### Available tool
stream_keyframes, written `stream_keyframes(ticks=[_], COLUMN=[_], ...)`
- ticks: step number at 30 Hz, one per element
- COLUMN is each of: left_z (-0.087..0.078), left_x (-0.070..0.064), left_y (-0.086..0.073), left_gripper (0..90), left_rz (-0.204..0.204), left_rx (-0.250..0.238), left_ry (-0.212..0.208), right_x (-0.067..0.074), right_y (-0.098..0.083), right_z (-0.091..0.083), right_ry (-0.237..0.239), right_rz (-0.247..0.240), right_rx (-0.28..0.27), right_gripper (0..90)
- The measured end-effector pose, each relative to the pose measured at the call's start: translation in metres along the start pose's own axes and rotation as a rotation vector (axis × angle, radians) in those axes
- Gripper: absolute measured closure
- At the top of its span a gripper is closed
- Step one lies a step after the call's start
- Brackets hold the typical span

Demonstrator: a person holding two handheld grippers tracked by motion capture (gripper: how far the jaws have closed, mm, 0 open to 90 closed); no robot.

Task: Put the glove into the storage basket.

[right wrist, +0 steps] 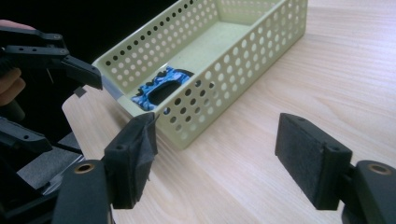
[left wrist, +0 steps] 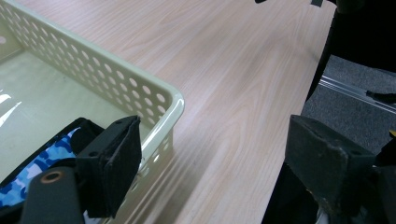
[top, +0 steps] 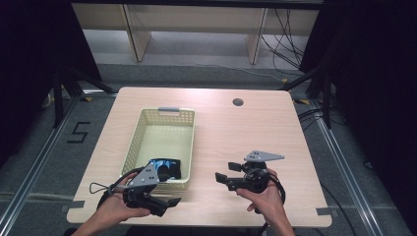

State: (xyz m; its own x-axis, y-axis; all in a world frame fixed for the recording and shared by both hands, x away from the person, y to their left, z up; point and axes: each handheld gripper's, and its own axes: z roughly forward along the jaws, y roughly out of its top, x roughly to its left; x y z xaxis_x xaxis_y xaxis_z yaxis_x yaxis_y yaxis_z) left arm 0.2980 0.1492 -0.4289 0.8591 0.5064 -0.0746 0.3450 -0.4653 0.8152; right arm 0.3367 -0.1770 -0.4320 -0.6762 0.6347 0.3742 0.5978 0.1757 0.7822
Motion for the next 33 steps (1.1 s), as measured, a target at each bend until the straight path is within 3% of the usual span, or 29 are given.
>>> stream_keyframes(ticks=[3, 4, 5, 7, 9, 11, 13, 14, 15, 16, 17, 18, 19, 20, 21, 22, 24, 25, 26, 27, 28, 29, 31, 32, 33], left_z=[0.002, 0.002, 0.003, 0.003, 0.002, 0.002, 0.002, 0.003, 0.004, 0.004, 0.005, 0.006, 0.006, 0.006, 0.007, 0.007, 0.008, 0.009, 0.009, 0.010, 0.010, 0.011, 0.012, 0.013, 0.014], left_x=[-0.004, -0.005, -0.007, -0.010, -0.012, -0.016, -0.018, -0.018, -0.020, -0.020, -0.021, -0.021, -0.021, -0.020, -0.023, -0.023, -0.024, -0.025, -0.025, -0.025, -0.025, -0.024, -0.024, -0.023, -0.024], left_y=[-0.002, -0.003, -0.004, -0.006, -0.008, -0.010, -0.011, -0.012, -0.013, -0.014, -0.015, -0.017, -0.018, -0.018, -0.020, -0.020, -0.022, -0.024, -0.025, -0.026, -0.027, -0.028, -0.031, -0.032, -0.034], left_gripper=[18.4, 18.4, 18.4, 18.4, 18.4, 18.4, 18.4, 18.4, 18.4, 18.4, 18.4, 18.4, 18.4, 18.4, 18.4, 18.4, 18.4, 18.3, 18.2, 18.2, 18.0, 17.7, 17.3, 17.2, 17.1], left_rz=[-0.007, -0.008, -0.013, -0.008, 0.003, 0.003, 0.022, 0.022, 0.008, 0.021, 0.012, 0.011, 0.012, 0.043, 0.012, 0.015, 0.026, 0.005, 0.006, -0.002, -0.007, 0.004, -0.014, -0.017, -0.022], left_rx=[-0.002, -0.002, -0.009, -0.002, 0.001, 0.002, 0.011, 0.002, -0.001, 0.004, 0.006, 0.014, 0.017, 0.027, 0.018, 0.020, 0.022, 0.021, 0.022, 0.022, 0.022, 0.018, 0.028, 0.033, 0.026], left_ry=[-0.005, -0.009, -0.011, -0.014, -0.018, -0.040, -0.037, -0.047, -0.049, -0.051, -0.052, -0.053, -0.054, -0.064, -0.064, -0.072, -0.080, -0.078, -0.083, -0.082, -0.086, -0.093, -0.086, -0.087, -0.090], right_x=[-0.001, -0.003, -0.001, -0.004, 0.000, -0.002, -0.002, 0.000, -0.001, 0.000, -0.001, 0.001, 0.000, 0.002, 0.000, 0.002, 0.002, 0.000, 0.003, 0.001, 0.003, 0.002, 0.004, 0.002, 0.002], right_y=[-0.005, -0.006, -0.007, -0.009, -0.011, -0.013, -0.016, -0.018, -0.019, -0.020, -0.021, -0.023, -0.024, -0.025, -0.025, -0.027, -0.028, -0.029, -0.030, -0.031, -0.032, -0.034, -0.036, -0.037, -0.038], right_z=[-0.002, -0.003, -0.005, -0.005, -0.007, -0.008, -0.008, -0.009, -0.009, -0.009, -0.009, -0.010, -0.009, -0.010, -0.009, -0.009, -0.010, -0.008, -0.009, -0.008, -0.008, -0.006, -0.007, -0.006, -0.007], right_ry=[0.008, 0.004, 0.007, 0.003, 0.001, -0.006, -0.007, -0.010, -0.017, -0.011, -0.024, -0.018, -0.015, -0.015, -0.013, -0.014, -0.025, -0.011, -0.018, -0.008, -0.009, -0.013, -0.009, -0.015, -0.024], right_rz=[0.013, -0.007, 0.020, -0.028, 0.000, -0.025, -0.024, -0.006, -0.023, 0.003, -0.029, 0.008, -0.007, 0.013, -0.027, -0.003, -0.017, -0.041, -0.014, -0.038, -0.016, -0.043, -0.032, -0.072, -0.074], right_rx=[-0.002, -0.006, 0.001, -0.018, -0.010, -0.015, -0.014, -0.015, -0.013, -0.006, -0.019, -0.003, -0.011, 0.012, -0.005, -0.005, 0.006, -0.006, 0.003, 0.006, 0.019, 0.000, 0.027, 0.020, 0.032], right_gripper=[28.5, 28.2, 27.5, 26.3, 25.5, 24.8, 24.2, 24.2, 24.2, 24.0, 23.7, 23.6, 23.4, 23.3, 23.2, 23.1, 22.5, 21.9, 21.7, 21.7, 21.4, 21.3, 20.8, 20.7, 20.5])
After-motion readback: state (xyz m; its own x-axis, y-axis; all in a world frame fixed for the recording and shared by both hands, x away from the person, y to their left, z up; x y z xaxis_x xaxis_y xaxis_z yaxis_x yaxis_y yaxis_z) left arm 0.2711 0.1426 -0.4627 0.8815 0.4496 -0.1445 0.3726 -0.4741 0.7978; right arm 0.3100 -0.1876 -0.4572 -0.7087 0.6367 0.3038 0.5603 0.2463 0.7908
